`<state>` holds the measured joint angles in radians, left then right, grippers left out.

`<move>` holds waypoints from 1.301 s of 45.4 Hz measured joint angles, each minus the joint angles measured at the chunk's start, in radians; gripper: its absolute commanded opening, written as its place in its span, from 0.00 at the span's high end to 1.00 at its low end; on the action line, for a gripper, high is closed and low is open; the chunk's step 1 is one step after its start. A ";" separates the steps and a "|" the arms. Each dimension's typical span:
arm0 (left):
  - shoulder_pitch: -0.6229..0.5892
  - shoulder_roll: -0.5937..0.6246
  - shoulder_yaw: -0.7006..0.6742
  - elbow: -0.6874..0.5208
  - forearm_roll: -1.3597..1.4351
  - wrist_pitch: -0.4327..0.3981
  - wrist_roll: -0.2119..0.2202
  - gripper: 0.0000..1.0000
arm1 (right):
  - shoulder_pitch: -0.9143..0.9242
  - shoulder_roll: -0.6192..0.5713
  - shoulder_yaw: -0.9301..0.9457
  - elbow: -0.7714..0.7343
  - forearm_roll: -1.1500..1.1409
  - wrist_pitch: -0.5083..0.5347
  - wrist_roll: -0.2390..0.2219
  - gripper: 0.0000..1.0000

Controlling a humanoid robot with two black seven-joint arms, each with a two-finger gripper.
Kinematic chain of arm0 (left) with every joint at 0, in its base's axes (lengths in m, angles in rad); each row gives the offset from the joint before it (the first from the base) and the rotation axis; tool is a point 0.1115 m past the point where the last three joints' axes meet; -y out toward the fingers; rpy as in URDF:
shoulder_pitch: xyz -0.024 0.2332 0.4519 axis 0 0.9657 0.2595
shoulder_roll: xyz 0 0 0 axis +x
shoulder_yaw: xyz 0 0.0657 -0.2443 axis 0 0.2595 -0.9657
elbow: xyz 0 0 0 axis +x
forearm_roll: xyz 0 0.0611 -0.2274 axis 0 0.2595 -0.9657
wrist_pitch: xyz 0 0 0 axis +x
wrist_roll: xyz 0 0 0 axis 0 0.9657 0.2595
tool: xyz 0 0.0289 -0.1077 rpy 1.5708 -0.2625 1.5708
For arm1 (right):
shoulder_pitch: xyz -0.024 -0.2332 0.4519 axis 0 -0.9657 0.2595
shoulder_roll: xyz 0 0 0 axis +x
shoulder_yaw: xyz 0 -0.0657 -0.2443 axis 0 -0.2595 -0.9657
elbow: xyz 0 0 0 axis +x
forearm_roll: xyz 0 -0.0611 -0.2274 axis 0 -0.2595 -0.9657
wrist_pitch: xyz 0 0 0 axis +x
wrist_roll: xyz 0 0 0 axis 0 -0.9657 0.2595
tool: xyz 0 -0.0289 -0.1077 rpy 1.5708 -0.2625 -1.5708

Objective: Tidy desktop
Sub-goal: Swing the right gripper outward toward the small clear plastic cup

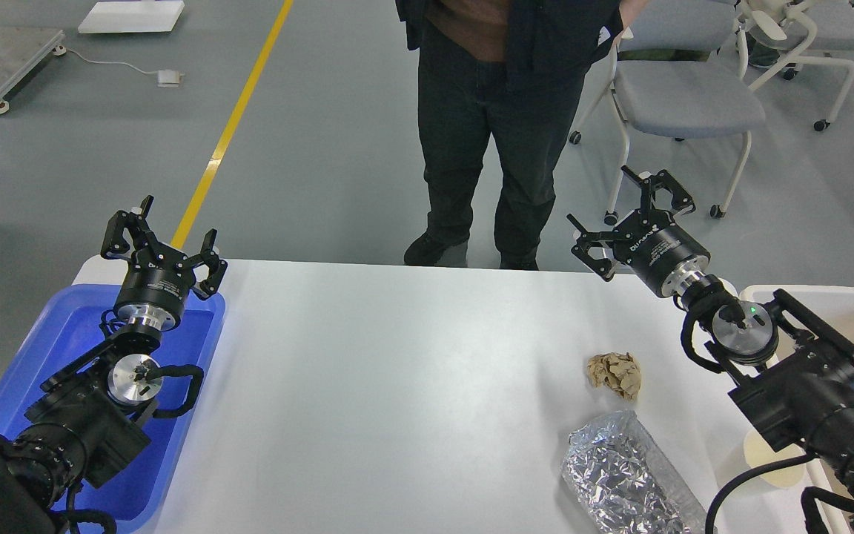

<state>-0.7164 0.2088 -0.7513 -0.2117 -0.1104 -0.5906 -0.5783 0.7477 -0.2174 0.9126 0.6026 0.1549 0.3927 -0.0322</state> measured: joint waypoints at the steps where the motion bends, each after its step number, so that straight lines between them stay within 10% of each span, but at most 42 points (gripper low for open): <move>1: 0.000 0.000 0.000 0.000 0.000 0.000 0.000 0.00 | 0.000 0.000 -0.001 0.000 0.000 0.000 0.000 0.00; 59: 0.000 0.000 -0.003 0.000 0.000 0.000 0.000 0.00 | 0.029 0.000 -0.062 0.001 -0.017 -0.002 -0.001 0.00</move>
<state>-0.7164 0.2086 -0.7544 -0.2117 -0.1105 -0.5906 -0.5784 0.7767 -0.2178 0.8511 0.6039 0.1379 0.3905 -0.0330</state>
